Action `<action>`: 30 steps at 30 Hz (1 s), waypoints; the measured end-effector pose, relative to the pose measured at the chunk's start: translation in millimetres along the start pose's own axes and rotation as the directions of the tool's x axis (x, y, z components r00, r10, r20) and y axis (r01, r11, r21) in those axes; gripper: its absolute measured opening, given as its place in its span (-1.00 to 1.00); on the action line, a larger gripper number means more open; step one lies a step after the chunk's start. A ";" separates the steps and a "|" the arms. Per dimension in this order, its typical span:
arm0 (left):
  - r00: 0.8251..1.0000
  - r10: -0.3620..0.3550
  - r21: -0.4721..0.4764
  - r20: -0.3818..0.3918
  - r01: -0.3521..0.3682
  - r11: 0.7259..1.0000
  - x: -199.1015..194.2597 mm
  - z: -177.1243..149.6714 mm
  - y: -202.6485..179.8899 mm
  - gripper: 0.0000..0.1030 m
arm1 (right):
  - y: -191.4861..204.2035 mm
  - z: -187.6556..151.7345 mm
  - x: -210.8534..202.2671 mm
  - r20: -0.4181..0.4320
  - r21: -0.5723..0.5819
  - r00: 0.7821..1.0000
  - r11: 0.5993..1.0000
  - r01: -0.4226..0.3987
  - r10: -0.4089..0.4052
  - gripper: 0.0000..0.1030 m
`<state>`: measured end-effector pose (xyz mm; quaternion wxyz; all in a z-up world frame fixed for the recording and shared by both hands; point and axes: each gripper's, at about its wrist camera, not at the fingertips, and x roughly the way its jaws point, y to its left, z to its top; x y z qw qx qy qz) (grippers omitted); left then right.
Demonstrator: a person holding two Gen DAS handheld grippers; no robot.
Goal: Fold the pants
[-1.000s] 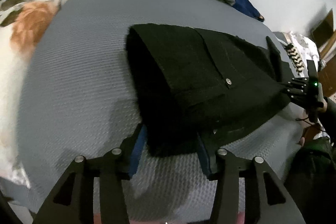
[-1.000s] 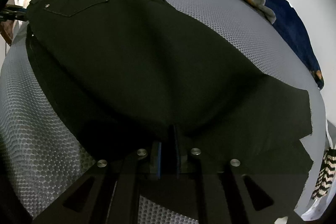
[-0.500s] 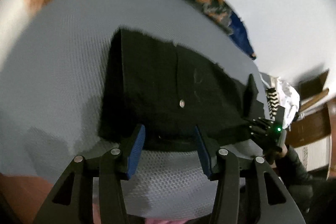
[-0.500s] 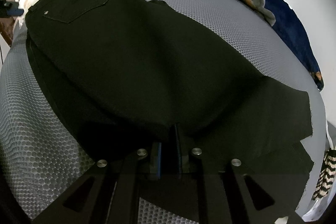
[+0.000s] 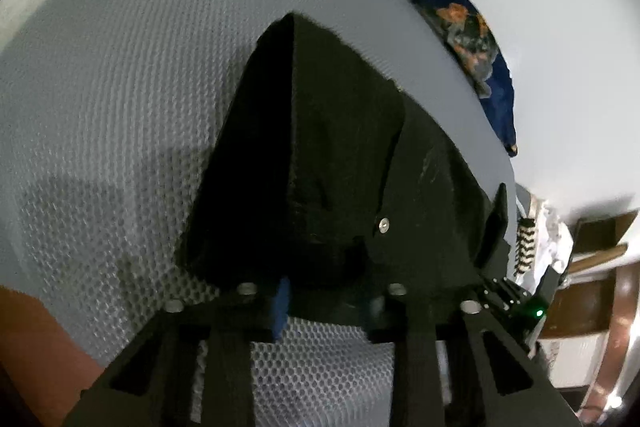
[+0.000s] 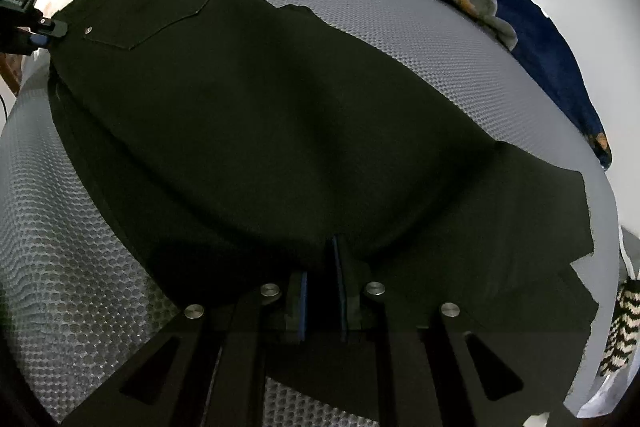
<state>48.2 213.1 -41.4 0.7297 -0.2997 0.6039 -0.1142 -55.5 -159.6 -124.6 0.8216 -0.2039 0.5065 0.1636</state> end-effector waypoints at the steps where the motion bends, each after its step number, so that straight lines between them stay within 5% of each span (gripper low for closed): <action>1: 1.000 0.003 0.023 0.004 -0.003 1.000 -2.4 0.7 -3.2 -0.59 | -0.7 -0.1 -3.1 0.003 0.005 1.000 1.000 -0.001 0.001 -0.86; 7: 1.000 0.028 0.116 0.013 -0.030 0.993 -13.3 5.5 -4.2 -0.60 | 6.4 -7.9 -23.2 -0.006 0.021 0.997 0.997 -0.075 0.076 -0.87; 13: 0.978 0.209 0.276 -0.004 -0.200 0.940 10.0 1.9 -7.1 -0.59 | 21.2 -12.5 -6.7 -0.044 -0.011 0.996 0.997 -0.077 0.077 -0.85; 19: 0.954 0.294 0.371 0.052 -0.291 0.882 10.8 -7.1 -18.9 -0.32 | 15.4 -13.2 -6.9 -0.034 0.008 0.995 0.995 -0.096 0.096 -0.70; 22: 0.942 0.326 0.371 0.087 -0.334 0.867 -2.3 -8.6 -19.2 0.10 | 7.8 -14.6 -8.6 -0.014 0.053 0.994 0.992 -0.112 0.113 -0.28; 25: 0.931 0.345 0.397 0.121 -0.364 0.843 -25.8 -13.7 -18.3 0.13 | -3.5 -20.3 -11.3 0.035 0.131 0.983 0.975 -0.181 0.178 -0.24; 30: 0.909 0.366 0.429 0.200 -0.418 0.801 -54.9 -18.3 -30.3 0.13 | -2.9 -22.5 -11.9 0.066 0.138 0.982 0.973 -0.185 0.178 -0.24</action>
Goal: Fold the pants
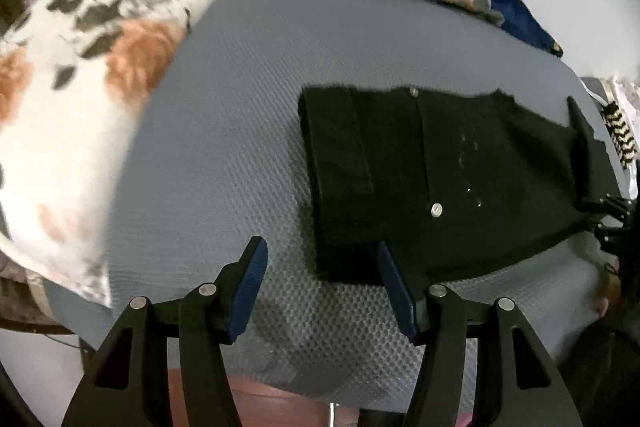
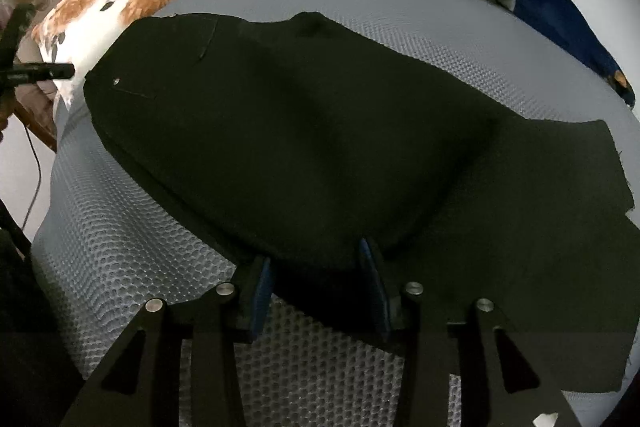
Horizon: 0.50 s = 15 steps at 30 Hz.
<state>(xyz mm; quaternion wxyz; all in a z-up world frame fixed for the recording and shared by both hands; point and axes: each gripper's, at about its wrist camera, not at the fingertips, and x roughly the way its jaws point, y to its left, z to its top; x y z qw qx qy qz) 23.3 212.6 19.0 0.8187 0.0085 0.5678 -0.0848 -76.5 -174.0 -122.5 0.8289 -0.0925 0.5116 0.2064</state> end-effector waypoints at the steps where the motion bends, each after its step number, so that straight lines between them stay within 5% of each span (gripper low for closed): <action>1: 0.999 -0.012 0.020 0.030 0.012 1.000 -6.4 1.7 -8.2 0.13 | -0.4 0.6 0.5 0.002 0.004 1.000 1.000 -0.005 0.005 -0.24; 6: 0.982 -0.173 0.174 0.080 0.157 0.972 -8.6 9.1 -79.3 0.13 | -7.4 4.3 -2.7 0.007 0.043 0.999 0.999 -0.032 0.032 -0.24; 11: 0.942 -0.336 0.376 0.021 0.304 0.875 11.8 12.8 -171.5 0.13 | -10.7 8.9 -4.1 -0.001 0.063 0.999 0.997 -0.042 0.042 -0.23; 15: 0.922 -0.386 0.498 -0.032 0.349 0.794 29.2 11.4 -231.9 0.13 | -16.2 8.0 -3.4 0.004 0.106 0.998 0.992 -0.067 0.067 -0.23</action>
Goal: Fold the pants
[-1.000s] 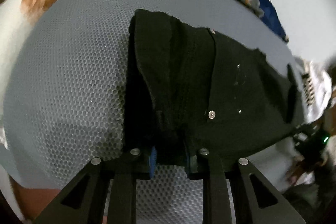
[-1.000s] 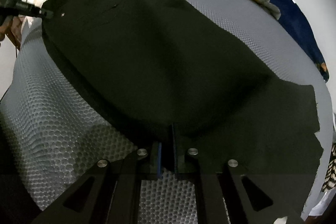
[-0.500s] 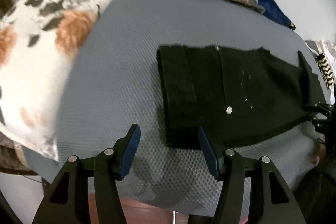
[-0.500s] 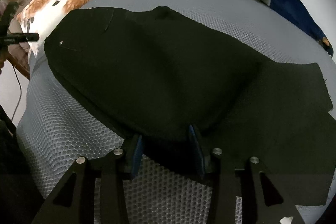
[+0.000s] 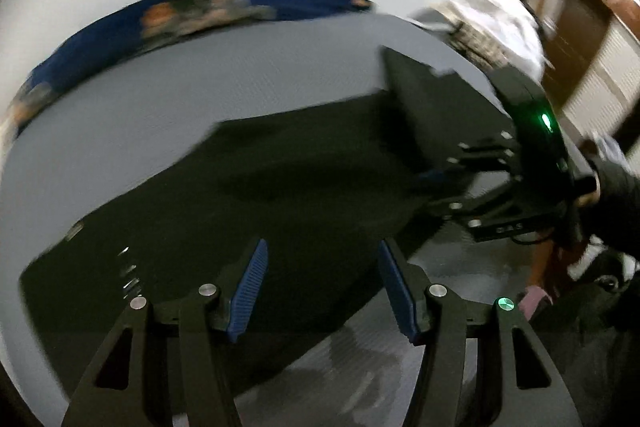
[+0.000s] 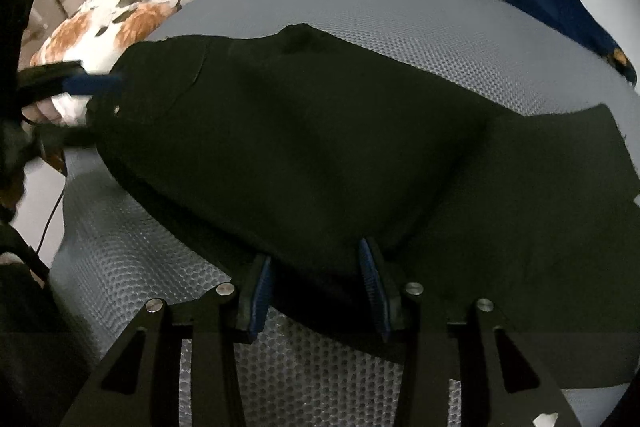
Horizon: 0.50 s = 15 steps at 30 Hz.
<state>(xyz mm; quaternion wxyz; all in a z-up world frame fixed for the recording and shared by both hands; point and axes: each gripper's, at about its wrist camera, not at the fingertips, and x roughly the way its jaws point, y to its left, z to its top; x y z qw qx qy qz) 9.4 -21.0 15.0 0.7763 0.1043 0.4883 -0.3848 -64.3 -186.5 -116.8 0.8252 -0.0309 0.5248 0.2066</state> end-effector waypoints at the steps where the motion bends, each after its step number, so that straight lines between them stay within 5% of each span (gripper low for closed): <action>1: 1.000 -0.009 0.042 -0.013 0.010 0.999 10.8 4.3 -10.4 0.13 | -0.9 0.1 0.1 0.000 0.006 1.000 1.000 -0.004 0.004 -0.23; 9: 0.992 -0.067 0.182 -0.105 0.086 0.979 72.4 9.2 -55.9 0.06 | -6.7 0.4 -4.6 0.017 0.033 0.999 0.999 -0.039 0.039 -0.23; 15: 0.990 -0.026 0.194 -0.139 0.053 0.980 99.3 6.7 -67.0 -0.79 | -14.8 1.7 -16.8 0.040 0.033 0.997 0.997 -0.067 0.066 -0.22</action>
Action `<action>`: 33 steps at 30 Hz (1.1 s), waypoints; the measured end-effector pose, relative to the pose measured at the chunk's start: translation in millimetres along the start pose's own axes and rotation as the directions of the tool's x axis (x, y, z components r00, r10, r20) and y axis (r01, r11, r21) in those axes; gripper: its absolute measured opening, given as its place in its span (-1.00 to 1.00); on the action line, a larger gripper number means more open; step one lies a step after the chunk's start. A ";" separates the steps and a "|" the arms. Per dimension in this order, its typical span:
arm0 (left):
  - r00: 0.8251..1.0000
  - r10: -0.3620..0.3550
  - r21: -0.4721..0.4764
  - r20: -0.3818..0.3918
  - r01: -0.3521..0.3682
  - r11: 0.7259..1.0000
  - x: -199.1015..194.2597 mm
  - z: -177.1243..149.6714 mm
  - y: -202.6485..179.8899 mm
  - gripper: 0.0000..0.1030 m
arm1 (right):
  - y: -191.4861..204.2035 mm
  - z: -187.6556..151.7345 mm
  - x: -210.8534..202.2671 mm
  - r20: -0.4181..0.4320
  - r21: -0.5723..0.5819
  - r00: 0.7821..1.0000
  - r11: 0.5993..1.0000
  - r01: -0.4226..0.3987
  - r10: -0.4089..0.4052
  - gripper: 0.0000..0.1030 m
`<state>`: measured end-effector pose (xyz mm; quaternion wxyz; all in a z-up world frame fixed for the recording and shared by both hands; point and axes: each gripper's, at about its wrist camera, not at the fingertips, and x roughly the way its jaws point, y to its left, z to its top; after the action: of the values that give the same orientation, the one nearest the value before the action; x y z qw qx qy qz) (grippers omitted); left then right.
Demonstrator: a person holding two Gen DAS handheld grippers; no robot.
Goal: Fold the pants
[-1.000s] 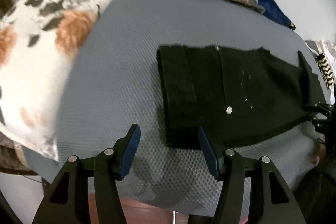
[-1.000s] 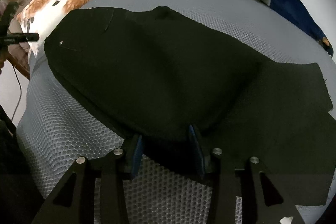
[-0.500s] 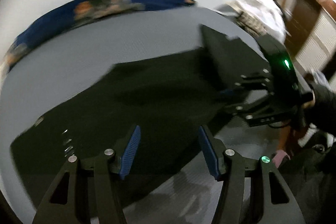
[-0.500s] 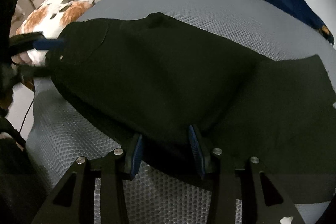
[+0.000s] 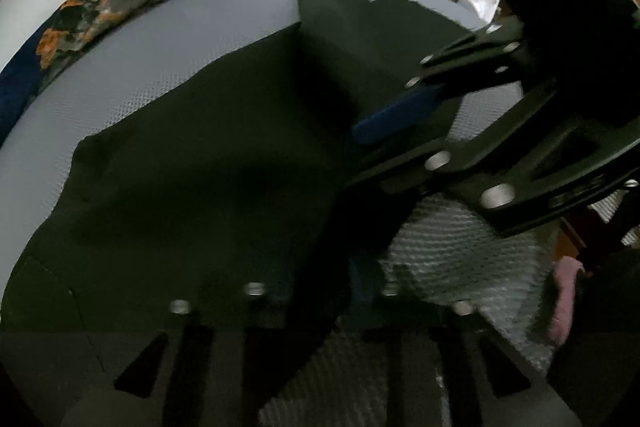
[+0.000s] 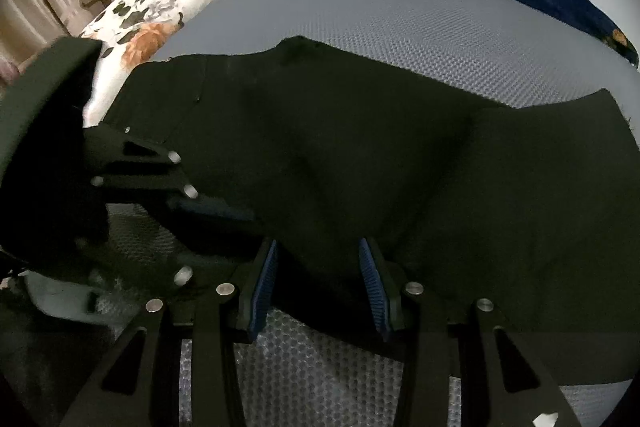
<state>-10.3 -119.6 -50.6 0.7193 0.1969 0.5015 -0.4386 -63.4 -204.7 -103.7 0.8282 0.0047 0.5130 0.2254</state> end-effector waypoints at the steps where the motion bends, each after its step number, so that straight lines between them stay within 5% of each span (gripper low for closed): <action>1: 1.000 -0.013 -0.020 0.001 0.013 1.000 0.7 1.7 1.8 -0.80 | -6.1 0.2 -7.4 0.019 0.017 1.000 1.000 -0.016 0.016 -0.18; 7: 0.999 -0.037 -0.081 0.032 0.039 0.996 -6.0 2.7 7.5 -0.80 | -101.7 -7.2 -47.8 0.168 0.297 0.985 0.950 -0.098 0.049 -0.15; 13: 0.998 -0.055 -0.130 0.036 0.059 0.990 -3.7 2.7 13.7 -0.80 | -242.3 -32.9 -64.0 0.264 0.671 0.957 0.736 -0.093 -0.119 -0.12; 23: 0.997 -0.075 -0.193 0.025 0.078 0.978 -1.0 0.2 17.8 -0.80 | -330.2 -21.5 -55.7 0.289 0.793 0.935 0.598 -0.114 -0.204 -0.28; 27: 0.997 -0.071 -0.205 0.017 0.073 0.976 0.3 -1.3 19.7 -0.80 | -350.8 -18.3 -50.8 0.303 0.812 0.931 0.566 -0.140 -0.204 -0.38; 29: 0.998 -0.069 -0.211 0.012 0.070 0.975 1.1 -0.2 20.0 -0.80 | -358.0 -15.9 -44.9 0.295 0.822 0.936 0.550 -0.147 -0.191 -0.60; 33: 0.998 -0.063 -0.213 0.011 0.064 0.975 1.5 -0.4 20.1 -0.80 | -359.2 -10.1 -39.7 0.280 0.822 0.944 0.551 -0.141 -0.176 -0.73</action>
<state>6.2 -109.1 -55.2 0.7230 0.1015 0.5501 -0.4055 45.6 -544.7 -160.7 0.8020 0.4289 0.4118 -0.0569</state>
